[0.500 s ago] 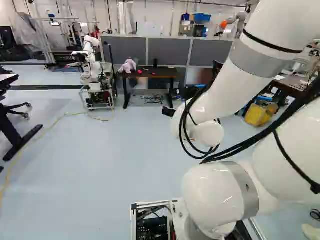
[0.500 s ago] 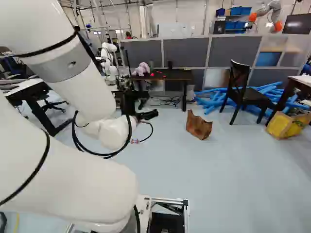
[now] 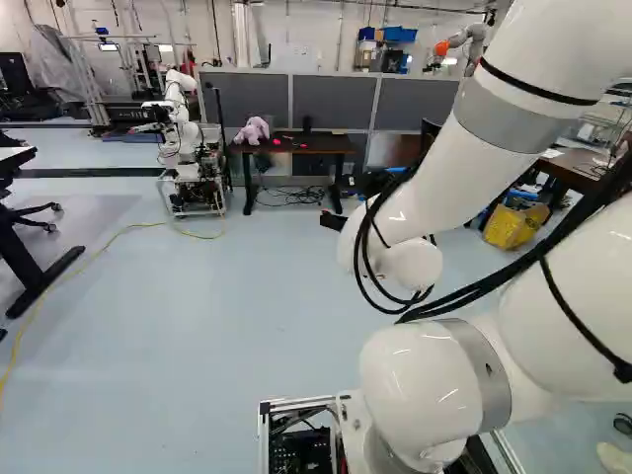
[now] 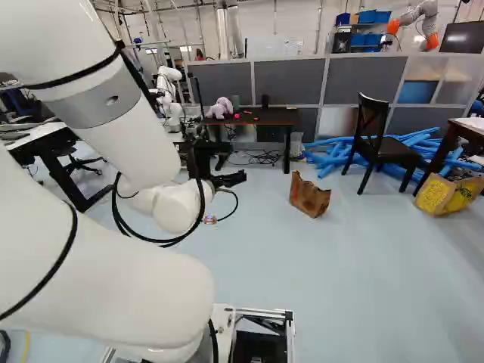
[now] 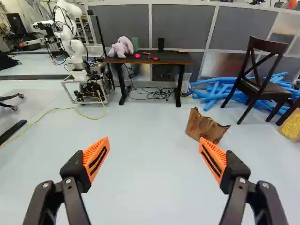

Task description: Pick up the bag on the ground and place it on the table

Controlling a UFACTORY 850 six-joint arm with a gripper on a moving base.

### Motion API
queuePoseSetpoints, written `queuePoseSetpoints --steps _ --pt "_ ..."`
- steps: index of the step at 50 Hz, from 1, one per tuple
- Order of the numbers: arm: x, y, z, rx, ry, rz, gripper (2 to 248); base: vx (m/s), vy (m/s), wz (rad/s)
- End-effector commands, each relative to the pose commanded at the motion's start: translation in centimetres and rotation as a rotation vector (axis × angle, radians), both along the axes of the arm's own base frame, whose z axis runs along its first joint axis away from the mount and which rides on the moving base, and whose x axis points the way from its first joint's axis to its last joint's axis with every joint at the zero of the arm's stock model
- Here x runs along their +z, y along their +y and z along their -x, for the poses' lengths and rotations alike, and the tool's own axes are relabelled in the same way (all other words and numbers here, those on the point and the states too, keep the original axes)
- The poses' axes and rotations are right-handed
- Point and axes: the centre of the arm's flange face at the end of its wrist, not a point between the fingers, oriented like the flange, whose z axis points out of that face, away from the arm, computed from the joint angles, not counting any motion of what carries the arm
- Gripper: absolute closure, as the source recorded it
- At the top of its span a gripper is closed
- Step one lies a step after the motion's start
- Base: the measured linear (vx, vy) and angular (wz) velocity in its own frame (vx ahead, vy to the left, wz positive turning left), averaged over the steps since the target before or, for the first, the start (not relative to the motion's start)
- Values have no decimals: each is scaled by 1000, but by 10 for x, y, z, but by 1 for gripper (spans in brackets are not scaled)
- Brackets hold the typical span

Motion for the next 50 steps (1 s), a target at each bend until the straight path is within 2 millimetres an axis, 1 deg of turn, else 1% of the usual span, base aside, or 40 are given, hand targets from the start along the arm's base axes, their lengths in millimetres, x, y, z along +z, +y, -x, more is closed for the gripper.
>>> queuePoseSetpoints --steps 14,18,50 --pt "0 0 0 0 0 0 3 0 0 0" --pt "0 0 0 0 0 0 3 15 -68 -146" --pt "0 0 0 0 0 0 3 61 -38 2"
